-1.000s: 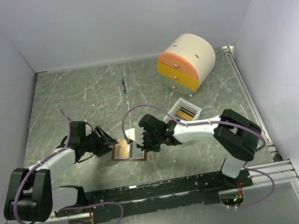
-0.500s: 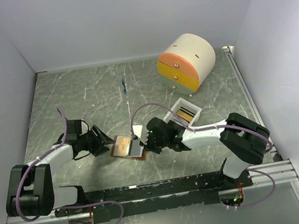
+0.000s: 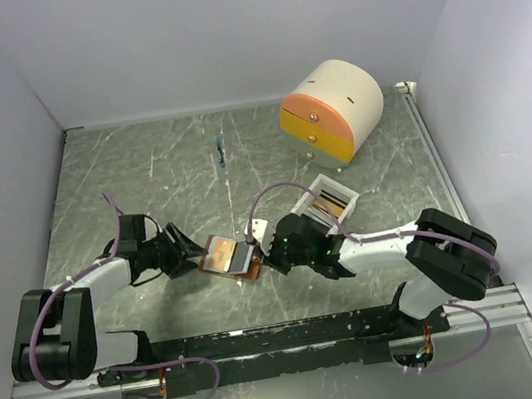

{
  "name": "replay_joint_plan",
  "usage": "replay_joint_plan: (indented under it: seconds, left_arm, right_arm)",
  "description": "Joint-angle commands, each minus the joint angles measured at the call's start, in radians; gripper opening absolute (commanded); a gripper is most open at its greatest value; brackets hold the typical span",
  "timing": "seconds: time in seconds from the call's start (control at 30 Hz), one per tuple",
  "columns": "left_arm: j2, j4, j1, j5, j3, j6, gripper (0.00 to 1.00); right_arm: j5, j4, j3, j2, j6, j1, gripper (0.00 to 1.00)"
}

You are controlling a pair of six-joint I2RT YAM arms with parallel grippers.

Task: Put the credit cards into the card holder
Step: Close the card holder at the center of the board.

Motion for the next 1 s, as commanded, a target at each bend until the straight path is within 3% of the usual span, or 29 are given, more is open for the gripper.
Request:
replay_joint_plan:
  seconds: [0.0, 0.17, 0.37, 0.57, 0.77, 0.97]
  left_arm:
    - [0.017, 0.079, 0.006, 0.091, -0.044, 0.004, 0.68]
    - [0.017, 0.174, 0.006, 0.152, -0.064, -0.001, 0.68]
    - [0.005, 0.181, 0.006, 0.093, -0.052, 0.0, 0.69]
    - [0.088, 0.221, 0.006, 0.06, -0.048, 0.016, 0.7]
    - [0.17, 0.414, 0.0, 0.217, -0.103, -0.09, 0.69]
    - [0.148, 0.617, -0.012, 0.343, -0.164, -0.275, 0.68]
  right_arm:
    - [0.016, 0.136, -0.04, -0.035, 0.032, 0.002, 0.0]
    - [0.011, 0.198, -0.066, -0.052, 0.049, 0.004, 0.0]
    - [0.017, 0.255, -0.095, -0.053, 0.066, 0.005, 0.0]
    - [0.021, 0.333, -0.131, -0.061, 0.08, 0.006, 0.0]
    - [-0.01, 0.381, -0.127, -0.018, 0.092, 0.01, 0.0]
    - [-0.012, 0.431, -0.141, 0.015, 0.095, 0.011, 0.0]
